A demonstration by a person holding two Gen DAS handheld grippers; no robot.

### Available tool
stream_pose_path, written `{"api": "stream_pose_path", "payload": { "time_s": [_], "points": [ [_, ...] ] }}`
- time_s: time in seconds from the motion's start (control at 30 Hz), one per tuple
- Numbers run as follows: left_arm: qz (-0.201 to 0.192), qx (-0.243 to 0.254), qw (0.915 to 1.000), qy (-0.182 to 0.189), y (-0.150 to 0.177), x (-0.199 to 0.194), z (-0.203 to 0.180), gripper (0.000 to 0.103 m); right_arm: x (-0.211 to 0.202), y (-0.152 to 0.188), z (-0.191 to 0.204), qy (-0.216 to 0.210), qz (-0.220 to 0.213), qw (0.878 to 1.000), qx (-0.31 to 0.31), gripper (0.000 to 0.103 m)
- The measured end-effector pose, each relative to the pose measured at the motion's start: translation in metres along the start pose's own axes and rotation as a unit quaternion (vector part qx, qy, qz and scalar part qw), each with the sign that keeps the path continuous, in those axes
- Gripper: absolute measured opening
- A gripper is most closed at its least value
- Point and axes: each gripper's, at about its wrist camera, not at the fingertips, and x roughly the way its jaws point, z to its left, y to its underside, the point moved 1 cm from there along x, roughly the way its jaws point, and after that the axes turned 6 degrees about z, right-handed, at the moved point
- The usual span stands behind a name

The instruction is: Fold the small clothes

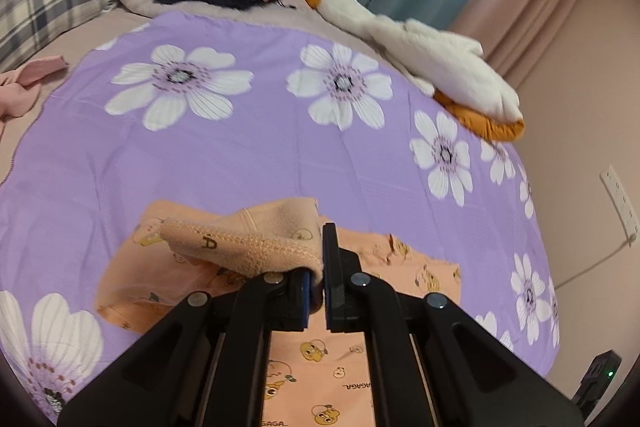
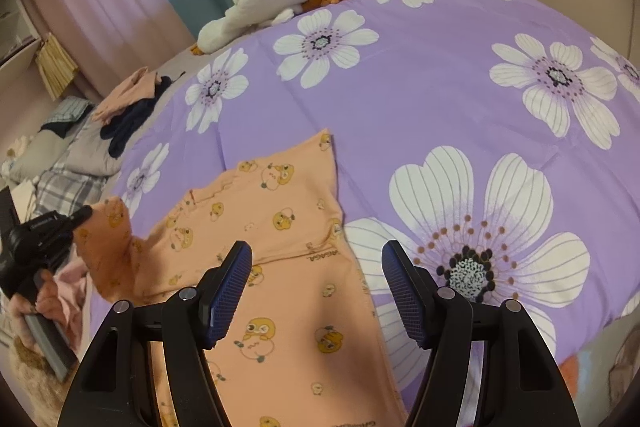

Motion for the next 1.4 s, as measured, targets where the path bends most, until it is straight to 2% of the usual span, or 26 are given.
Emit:
{"api": "stream_pose_path", "payload": {
  "time_s": [0.43, 0.73, 0.83, 0.87, 0.97, 1.03, 1.1, 1.17, 1.27, 1.4],
  "points": [
    [0.089, 0.031, 0.9955, -0.010, 0.039, 0.075, -0.030, 0.003, 0.006, 0.001, -0.011, 0.015, 0.009, 1.000, 0.007, 0.067],
    [0.151, 0.027, 0.9877, -0.031, 0.065, 0.123, -0.023, 0.004, 0.014, 0.003, -0.021, 0.023, 0.022, 0.999, 0.017, 0.067],
    [0.144, 0.034, 0.9884, -0.031, 0.069, 0.123, -0.021, 0.005, 0.016, 0.004, -0.022, 0.023, 0.027, 0.999, 0.016, 0.067],
    [0.147, 0.040, 0.9878, -0.031, 0.068, 0.120, -0.023, 0.008, 0.017, 0.004, -0.021, 0.023, 0.029, 0.999, 0.015, 0.067],
    [0.152, 0.042, 0.9876, 0.003, 0.063, 0.101, -0.023, 0.032, 0.018, 0.005, -0.019, 0.023, 0.033, 0.999, 0.011, 0.067],
    [0.132, 0.039, 0.9903, 0.016, 0.059, 0.080, -0.019, 0.045, 0.017, 0.005, -0.015, 0.022, 0.033, 0.999, 0.004, 0.067],
    [0.103, 0.040, 0.9939, -0.002, 0.055, 0.054, -0.008, 0.068, 0.017, 0.005, -0.012, 0.025, 0.035, 0.999, -0.004, 0.067],
    [0.070, 0.043, 0.9958, -0.040, 0.055, 0.028, 0.008, 0.071, 0.021, 0.004, -0.006, 0.030, 0.039, 0.999, -0.012, 0.067],
    [0.053, 0.027, 0.9939, -0.093, 0.056, 0.002, 0.041, 0.071, 0.029, 0.002, 0.007, 0.027, 0.046, 0.998, -0.025, 0.067],
    [0.045, -0.021, 0.9901, -0.132, 0.068, -0.024, 0.089, 0.071, 0.046, -0.004, 0.046, 0.013, 0.063, 0.995, -0.077, 0.067]
  ]
}}
